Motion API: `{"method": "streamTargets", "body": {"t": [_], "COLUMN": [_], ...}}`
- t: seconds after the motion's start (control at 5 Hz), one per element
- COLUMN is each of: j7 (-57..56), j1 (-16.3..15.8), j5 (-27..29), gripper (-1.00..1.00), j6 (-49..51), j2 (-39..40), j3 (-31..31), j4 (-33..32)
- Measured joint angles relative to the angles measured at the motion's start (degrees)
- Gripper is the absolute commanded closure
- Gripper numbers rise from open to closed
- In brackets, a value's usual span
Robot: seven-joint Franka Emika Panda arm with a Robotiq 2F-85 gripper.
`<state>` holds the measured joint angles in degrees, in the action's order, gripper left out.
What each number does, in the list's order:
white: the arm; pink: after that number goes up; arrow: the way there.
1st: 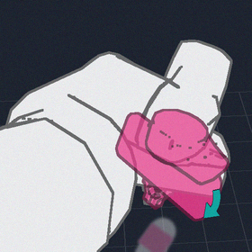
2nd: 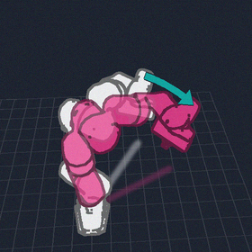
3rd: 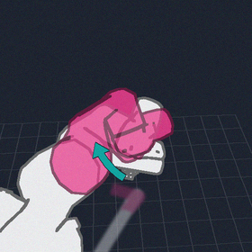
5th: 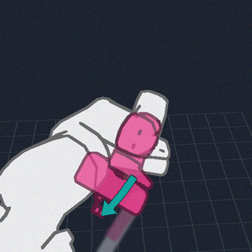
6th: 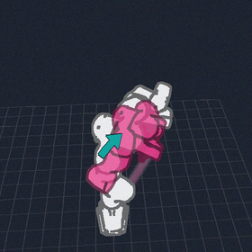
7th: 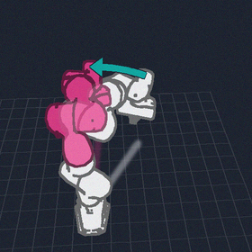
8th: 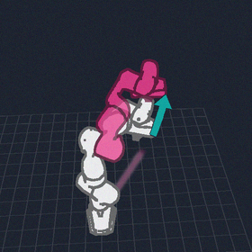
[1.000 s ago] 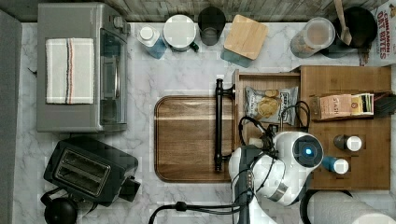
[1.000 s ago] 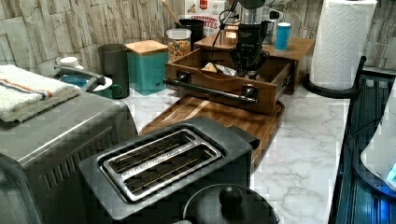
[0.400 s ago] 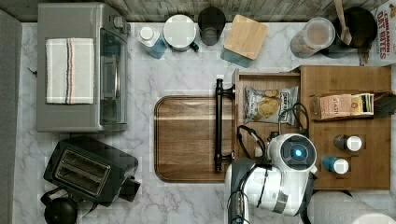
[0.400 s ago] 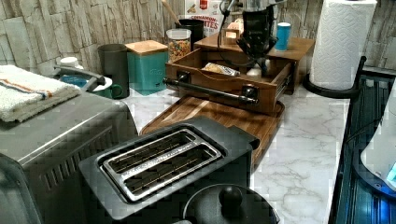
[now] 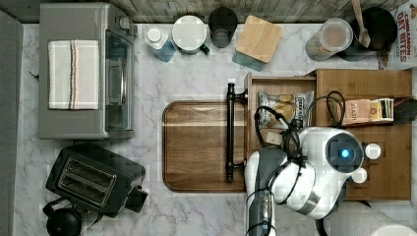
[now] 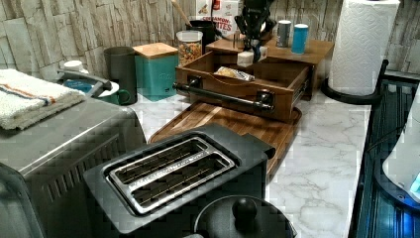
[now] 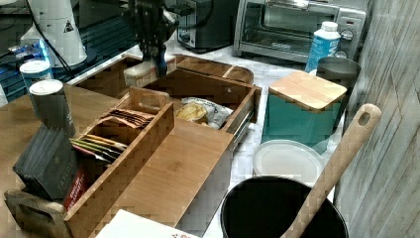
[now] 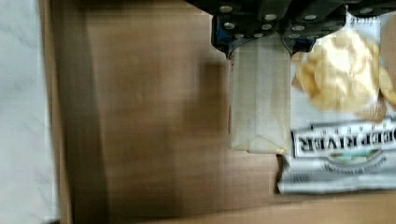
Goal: Pick up the butter.
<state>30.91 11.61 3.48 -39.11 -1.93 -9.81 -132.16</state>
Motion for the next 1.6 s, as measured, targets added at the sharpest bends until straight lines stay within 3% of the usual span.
{"method": "streamTargets", "body": {"t": [0.2, 0.4, 0.6, 1.0, 1.6], "j7": [5.3, 9.2, 10.7, 16.5, 16.5], "j1": [-0.7, -2.7, -5.1, -10.2, -12.1], "j5": [-0.9, -7.9, -8.9, -5.7, -3.6], "gripper": [1.0, 1.0, 1.0, 1.0, 1.0], "j6": [5.3, 5.9, 16.8, 19.5, 21.9], "j2": [0.1, 0.2, 0.2, -0.2, -0.6], "j3": [0.8, 1.5, 2.5, 4.7, 6.7], "j4": [6.2, 10.9, 16.7, 21.0, 22.7]}}
